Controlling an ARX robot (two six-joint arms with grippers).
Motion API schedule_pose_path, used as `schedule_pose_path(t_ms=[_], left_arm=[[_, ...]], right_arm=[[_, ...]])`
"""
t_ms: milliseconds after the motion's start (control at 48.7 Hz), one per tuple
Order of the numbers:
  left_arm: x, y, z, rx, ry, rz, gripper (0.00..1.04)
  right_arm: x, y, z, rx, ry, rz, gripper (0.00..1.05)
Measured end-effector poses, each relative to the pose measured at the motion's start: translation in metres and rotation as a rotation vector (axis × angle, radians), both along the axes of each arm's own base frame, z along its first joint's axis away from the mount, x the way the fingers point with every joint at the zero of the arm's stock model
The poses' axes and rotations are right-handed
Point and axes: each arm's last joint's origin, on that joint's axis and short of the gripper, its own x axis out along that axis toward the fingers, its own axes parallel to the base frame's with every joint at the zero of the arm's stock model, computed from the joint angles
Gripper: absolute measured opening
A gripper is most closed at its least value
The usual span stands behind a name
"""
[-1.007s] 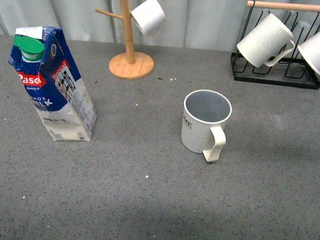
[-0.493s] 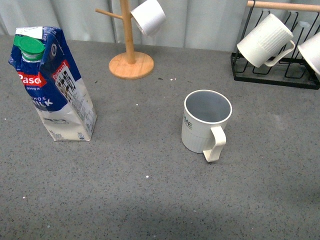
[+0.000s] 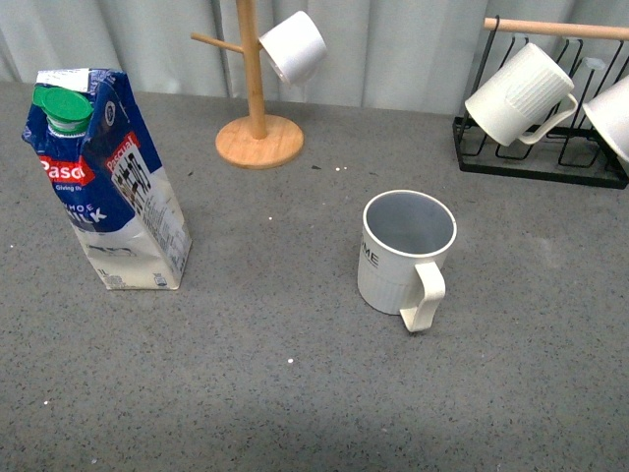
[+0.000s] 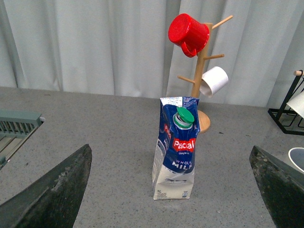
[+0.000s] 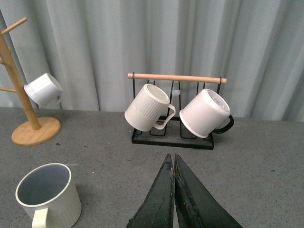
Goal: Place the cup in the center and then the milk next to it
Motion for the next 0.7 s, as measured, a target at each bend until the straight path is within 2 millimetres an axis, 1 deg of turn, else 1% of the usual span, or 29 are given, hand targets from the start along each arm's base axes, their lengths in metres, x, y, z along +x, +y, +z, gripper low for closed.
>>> schedule_pose_path(t_ms=[185, 699], left_arm=[[0.000, 0.000, 0.000, 0.000, 0.000, 0.000, 0.98], [0.000, 0.000, 0.000, 0.000, 0.000, 0.000, 0.98]], right_arm=[[-0.009, 0.000, 0.002, 0.000, -0.009, 0.000, 0.01], [-0.023, 0.000, 0.004, 0.000, -0.016, 0.000, 0.01]])
